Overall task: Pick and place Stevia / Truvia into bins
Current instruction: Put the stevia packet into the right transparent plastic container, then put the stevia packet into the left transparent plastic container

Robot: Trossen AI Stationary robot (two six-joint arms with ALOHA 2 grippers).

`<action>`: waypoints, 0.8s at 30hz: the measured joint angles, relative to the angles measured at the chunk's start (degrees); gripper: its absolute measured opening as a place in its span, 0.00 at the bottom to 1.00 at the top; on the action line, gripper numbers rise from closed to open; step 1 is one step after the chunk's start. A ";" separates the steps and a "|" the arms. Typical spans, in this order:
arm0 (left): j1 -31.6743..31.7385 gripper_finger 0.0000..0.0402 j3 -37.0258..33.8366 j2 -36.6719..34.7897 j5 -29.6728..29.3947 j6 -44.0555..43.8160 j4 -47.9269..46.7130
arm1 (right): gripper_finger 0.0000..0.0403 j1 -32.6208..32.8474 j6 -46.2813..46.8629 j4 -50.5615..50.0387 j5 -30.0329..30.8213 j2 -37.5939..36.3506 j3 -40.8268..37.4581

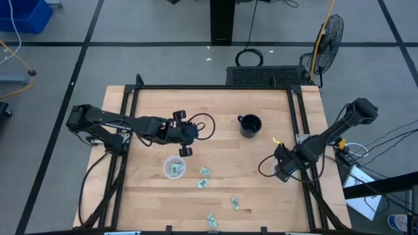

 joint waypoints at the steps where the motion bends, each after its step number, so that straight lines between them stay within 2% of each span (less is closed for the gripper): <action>1: 0.00 0.31 0.00 0.00 0.00 -0.21 0.00 | 0.00 -0.26 0.02 0.01 -0.81 0.00 -0.48; 7: 0.00 0.31 0.00 0.00 -0.02 -0.18 0.00 | 0.01 -0.25 -2.30 4.00 -2.39 -0.02 -1.57; 11: 0.02 0.31 0.00 0.00 -0.04 -0.16 0.00 | 0.06 -0.25 -5.93 4.47 -2.32 -0.02 -1.58; 19: 0.02 0.31 0.00 0.00 0.27 -1.02 0.00 | 0.14 -0.27 -5.95 4.99 -2.32 -0.02 -1.59; 24: -0.18 0.31 0.07 1.57 6.92 -1.51 -0.49 | 0.14 -0.27 -5.95 4.97 -2.49 -0.08 -1.59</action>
